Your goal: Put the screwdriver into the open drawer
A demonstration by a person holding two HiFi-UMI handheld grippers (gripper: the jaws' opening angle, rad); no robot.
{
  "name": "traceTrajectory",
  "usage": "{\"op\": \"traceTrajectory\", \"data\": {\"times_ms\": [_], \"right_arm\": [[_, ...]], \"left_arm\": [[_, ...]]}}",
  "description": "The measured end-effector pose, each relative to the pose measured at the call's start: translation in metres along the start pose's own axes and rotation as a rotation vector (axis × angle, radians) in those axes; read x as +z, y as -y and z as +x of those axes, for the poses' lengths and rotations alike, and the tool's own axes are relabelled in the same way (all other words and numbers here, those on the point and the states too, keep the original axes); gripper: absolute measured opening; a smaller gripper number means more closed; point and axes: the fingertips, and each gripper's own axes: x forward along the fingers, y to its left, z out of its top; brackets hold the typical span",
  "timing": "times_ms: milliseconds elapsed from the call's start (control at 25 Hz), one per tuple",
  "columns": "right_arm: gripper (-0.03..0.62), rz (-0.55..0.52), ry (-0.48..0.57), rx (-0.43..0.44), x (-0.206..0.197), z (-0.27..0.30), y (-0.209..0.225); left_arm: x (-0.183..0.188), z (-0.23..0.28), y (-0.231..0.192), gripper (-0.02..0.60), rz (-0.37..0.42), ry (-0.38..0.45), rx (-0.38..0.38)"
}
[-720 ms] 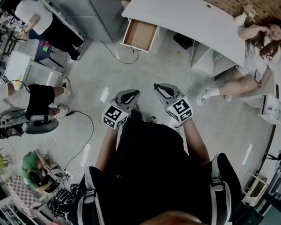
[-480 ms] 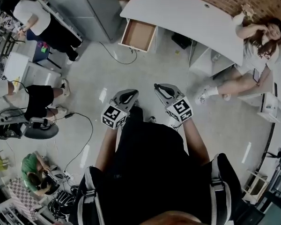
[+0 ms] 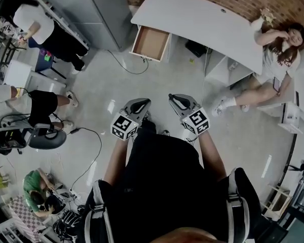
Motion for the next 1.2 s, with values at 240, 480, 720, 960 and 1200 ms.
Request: {"op": "traceTrajectory", "data": {"times_ms": [240,480,720,960,1200], "right_arm": [[0.121,-0.006,-0.015,-0.006,0.007,0.016,0.004],[0.121,-0.011,-0.028,-0.014,0.015,0.034,0.008],[0.121,-0.012,-0.032,-0.037,0.026,0.055,0.02],[0.123,-0.003,-0.039,-0.061,0.035,0.072,0.03],[0.121,0.007,-0.048,-0.08,0.036,0.097,0.039]], "left_arm": [[0.004,0.0,-0.02,0.021,-0.009,0.005,-0.007],[0.006,0.005,-0.037,0.021,-0.015,0.008,-0.032],[0.015,0.011,-0.063,0.021,-0.008,0.019,-0.057],[0.021,0.015,-0.09,0.021,-0.014,0.021,-0.073],[0.02,0.021,-0.117,0.021,-0.016,0.016,-0.102]]}}
